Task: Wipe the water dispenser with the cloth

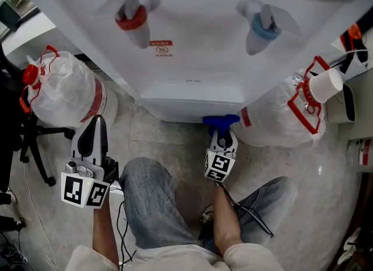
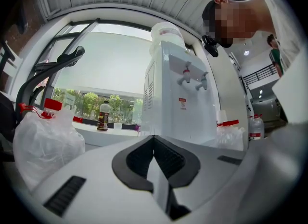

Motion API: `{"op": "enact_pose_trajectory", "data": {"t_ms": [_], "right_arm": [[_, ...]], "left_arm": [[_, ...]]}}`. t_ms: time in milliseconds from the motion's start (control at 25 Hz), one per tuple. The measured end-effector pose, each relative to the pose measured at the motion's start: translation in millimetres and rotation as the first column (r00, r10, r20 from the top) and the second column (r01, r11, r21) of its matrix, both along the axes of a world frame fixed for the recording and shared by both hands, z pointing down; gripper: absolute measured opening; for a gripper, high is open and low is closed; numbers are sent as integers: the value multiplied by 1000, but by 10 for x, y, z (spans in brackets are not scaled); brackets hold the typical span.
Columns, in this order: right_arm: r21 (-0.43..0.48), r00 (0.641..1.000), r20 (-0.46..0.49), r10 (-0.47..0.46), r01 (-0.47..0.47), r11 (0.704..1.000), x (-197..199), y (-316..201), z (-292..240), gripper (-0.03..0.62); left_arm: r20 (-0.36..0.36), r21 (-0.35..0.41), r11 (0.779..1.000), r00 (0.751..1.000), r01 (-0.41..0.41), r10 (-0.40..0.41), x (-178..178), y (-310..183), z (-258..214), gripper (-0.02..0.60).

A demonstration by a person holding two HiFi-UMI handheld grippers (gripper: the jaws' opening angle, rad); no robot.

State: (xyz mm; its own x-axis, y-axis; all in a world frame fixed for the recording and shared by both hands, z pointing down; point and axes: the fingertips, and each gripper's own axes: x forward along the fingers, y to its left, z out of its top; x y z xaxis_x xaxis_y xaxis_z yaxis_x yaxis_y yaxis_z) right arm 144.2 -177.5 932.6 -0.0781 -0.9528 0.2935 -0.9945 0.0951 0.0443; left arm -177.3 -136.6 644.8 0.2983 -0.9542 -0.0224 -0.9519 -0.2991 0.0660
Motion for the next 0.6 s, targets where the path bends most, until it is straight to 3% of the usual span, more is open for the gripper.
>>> {"op": "enact_pose_trajectory", "data": {"t_ms": [360, 600], "right_arm": [[-54, 998, -1, -59, 58, 997, -302, -8, 222, 110], [-67, 984, 16, -176, 177, 982, -961, -57, 263, 110]], "left_arm": [[15, -5, 1000, 1000, 21, -21, -117, 52, 22, 11], [14, -17, 998, 998, 60, -60, -399, 102, 74, 11]]}}
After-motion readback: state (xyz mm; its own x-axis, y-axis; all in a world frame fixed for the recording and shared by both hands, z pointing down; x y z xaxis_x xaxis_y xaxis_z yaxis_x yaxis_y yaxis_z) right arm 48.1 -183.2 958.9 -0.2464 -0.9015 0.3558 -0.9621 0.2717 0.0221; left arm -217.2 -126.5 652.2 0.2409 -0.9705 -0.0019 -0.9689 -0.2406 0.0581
